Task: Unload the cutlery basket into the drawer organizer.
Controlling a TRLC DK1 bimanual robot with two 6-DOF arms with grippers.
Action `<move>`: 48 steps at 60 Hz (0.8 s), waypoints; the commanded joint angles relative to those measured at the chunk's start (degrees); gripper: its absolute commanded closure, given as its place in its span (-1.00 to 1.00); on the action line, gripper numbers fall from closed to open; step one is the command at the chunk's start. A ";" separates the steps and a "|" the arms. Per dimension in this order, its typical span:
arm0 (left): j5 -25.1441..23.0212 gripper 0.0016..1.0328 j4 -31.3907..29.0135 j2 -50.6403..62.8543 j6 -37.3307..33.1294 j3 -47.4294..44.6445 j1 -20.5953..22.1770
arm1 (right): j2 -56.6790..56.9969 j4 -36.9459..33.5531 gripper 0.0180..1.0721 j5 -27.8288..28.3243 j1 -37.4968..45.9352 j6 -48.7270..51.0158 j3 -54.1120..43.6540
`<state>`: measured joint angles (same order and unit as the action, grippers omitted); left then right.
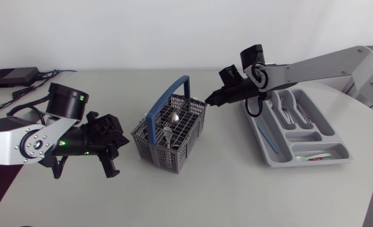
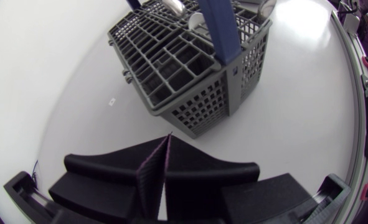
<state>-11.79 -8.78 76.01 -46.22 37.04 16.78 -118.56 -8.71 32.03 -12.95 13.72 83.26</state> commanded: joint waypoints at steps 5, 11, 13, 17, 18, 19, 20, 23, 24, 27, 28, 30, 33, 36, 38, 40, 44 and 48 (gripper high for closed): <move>-1.48 0.57 0.95 2.74 -0.63 -1.53 1.51 | -3.43 -0.08 0.89 2.16 0.65 -2.90 3.22; -1.74 0.57 0.95 3.27 -0.54 -1.79 2.38 | -4.22 -1.05 0.89 3.12 0.56 -3.26 4.54; -1.92 0.57 0.95 3.27 -0.45 -1.79 2.65 | -4.48 -1.84 0.89 4.00 0.47 -3.34 5.07; -2.09 0.57 1.66 4.15 0.16 -1.62 2.91 | -4.48 -2.72 0.89 5.15 0.38 -3.34 5.33; -2.09 0.57 1.83 4.41 0.25 -1.53 2.91 | -4.31 -2.89 0.89 5.41 0.38 -3.34 5.24; -2.09 0.57 2.27 4.68 0.43 -1.53 2.91 | -4.13 -3.16 0.89 5.76 0.38 -3.26 5.15; -2.09 0.57 2.54 4.94 0.51 -1.44 2.91 | -4.04 -3.51 0.89 6.29 0.38 -3.17 4.98; -2.09 0.57 3.50 6.08 0.60 -1.09 2.91 | -3.43 -4.21 0.89 7.08 0.29 -2.55 4.36; -2.09 0.57 4.03 6.61 0.69 -0.91 2.91 | -2.99 -4.30 0.89 7.34 0.29 -2.38 3.92; -2.09 0.57 5.00 7.58 0.78 -0.74 2.91 | -2.37 -4.30 0.89 7.78 0.21 -2.20 2.96; -2.09 0.57 5.35 7.84 0.78 -0.65 2.82 | -2.29 -4.30 0.89 7.87 0.12 -2.03 2.69; -2.09 0.57 6.05 8.37 0.86 -0.47 2.82 | -1.85 -4.74 0.89 8.13 0.03 -1.59 2.08; -2.09 0.57 6.49 8.89 1.13 0.05 2.74 | -1.06 -5.26 0.89 8.22 -0.15 -0.80 1.02; -2.09 0.57 7.02 9.42 1.57 0.58 2.74 | -0.27 -5.44 0.89 8.40 -0.23 -0.27 -0.03; -2.09 0.57 7.46 9.69 2.01 0.93 2.65 | 0.44 -5.44 0.89 8.49 -0.32 -0.27 -0.91; -2.09 0.57 7.72 9.95 2.18 1.20 2.56 | 1.05 -5.53 0.89 8.66 -0.41 -0.09 -1.61; -2.09 0.57 8.07 10.48 2.36 1.81 2.38 | 2.37 -5.53 0.89 8.93 -0.85 0.35 -3.28; -2.09 0.57 8.78 11.27 2.45 2.43 1.95 | 3.95 -5.53 0.89 9.01 -1.29 0.79 -5.48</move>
<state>-13.26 -1.76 85.23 -44.80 37.39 19.14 -117.12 -13.10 39.33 -12.99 13.72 80.77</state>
